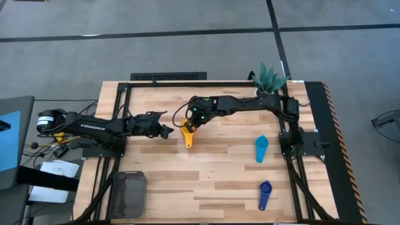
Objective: Nest measuring cups in basket
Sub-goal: Stack the yellow measuring cup on top of the dark blue measuring cup, then stack the green measuring cup on top of the yellow measuring cup
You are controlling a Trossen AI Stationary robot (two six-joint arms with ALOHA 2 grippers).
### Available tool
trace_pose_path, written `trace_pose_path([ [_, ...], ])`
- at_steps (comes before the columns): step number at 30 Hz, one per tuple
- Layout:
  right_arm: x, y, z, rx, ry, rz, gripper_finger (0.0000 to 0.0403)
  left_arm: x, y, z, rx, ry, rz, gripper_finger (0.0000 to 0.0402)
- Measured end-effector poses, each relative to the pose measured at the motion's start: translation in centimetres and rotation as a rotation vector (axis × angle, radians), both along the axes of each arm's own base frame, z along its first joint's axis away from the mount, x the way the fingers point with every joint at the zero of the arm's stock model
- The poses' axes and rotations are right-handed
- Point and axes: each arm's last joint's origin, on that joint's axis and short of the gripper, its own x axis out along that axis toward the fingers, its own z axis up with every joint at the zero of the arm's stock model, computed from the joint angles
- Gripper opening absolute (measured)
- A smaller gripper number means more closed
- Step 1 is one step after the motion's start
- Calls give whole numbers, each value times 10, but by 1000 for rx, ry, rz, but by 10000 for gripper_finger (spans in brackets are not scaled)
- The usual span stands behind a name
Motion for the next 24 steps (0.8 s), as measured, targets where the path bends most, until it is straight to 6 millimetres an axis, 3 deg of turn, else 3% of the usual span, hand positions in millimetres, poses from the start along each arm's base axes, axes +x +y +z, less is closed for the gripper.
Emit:
trace_pose_path([
  [12, -4, -14, -2, -27, 12, -24, 96, 0, 0, 0, -15, -6, 8, 119],
  [24, -10, -22, -3, -27, 58, -24, 171, 1, -3, 0, -78, -25, -3, 119],
])
